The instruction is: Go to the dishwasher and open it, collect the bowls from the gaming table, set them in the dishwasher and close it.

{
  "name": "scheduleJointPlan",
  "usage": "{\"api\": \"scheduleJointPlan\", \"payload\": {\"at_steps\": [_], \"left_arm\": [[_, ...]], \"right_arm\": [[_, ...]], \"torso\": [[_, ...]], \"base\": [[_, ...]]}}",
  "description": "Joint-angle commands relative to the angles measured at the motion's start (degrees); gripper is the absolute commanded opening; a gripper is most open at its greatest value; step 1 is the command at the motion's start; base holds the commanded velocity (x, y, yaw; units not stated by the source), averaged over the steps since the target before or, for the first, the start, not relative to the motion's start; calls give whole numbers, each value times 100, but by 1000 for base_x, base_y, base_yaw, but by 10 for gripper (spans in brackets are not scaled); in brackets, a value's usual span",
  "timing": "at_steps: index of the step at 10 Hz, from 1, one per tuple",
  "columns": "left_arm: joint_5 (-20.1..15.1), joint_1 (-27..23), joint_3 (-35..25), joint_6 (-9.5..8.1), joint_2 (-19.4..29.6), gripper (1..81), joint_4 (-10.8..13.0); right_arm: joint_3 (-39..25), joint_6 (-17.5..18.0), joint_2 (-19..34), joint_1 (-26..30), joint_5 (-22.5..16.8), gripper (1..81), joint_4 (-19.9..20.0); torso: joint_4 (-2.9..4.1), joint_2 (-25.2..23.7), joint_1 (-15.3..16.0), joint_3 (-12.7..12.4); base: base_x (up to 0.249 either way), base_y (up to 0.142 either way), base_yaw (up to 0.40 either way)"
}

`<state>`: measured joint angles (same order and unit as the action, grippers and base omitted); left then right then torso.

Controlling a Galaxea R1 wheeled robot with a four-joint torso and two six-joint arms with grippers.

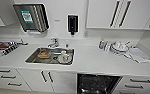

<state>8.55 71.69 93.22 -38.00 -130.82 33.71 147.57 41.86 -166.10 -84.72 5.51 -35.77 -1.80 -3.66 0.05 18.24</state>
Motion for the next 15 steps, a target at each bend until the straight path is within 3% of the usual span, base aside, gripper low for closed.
{"api": "scheduleJointPlan", "payload": {"at_steps": [1,2,6,11,13,14,15], "left_arm": [[-1186,-1037,-787,-50,-76,10,-75],[-1364,-1318,-911,-67,-86,10,-84],[-2305,-2663,-1860,-665,301,10,-66],[-3271,-3938,-2045,-1139,-67,10,-75],[-3439,-4359,-1992,-1201,-330,10,-84],[-3447,-4572,-2018,-1280,-446,10,-84],[-3447,-4765,-2036,-1420,-612,10,-84]], "right_arm": [[-89,15,74,179,-252,10,17],[-89,15,74,188,-252,10,17],[-159,15,74,205,-252,10,17],[-185,15,83,205,-243,10,8],[-194,15,83,197,-182,10,17],[-221,15,83,188,-182,10,17],[-221,15,83,179,-173,10,17]], "torso": [[0,-2,0,243],[0,0,2,357],[0,6,6,779],[0,15,11,1241],[0,17,13,1428],[0,19,15,1291],[0,22,18,1344]], "base": [[0,0,0],[0,0,0],[0,0,0],[0,0,0],[0,0,0],[0,0,0],[0,0,0]]}}
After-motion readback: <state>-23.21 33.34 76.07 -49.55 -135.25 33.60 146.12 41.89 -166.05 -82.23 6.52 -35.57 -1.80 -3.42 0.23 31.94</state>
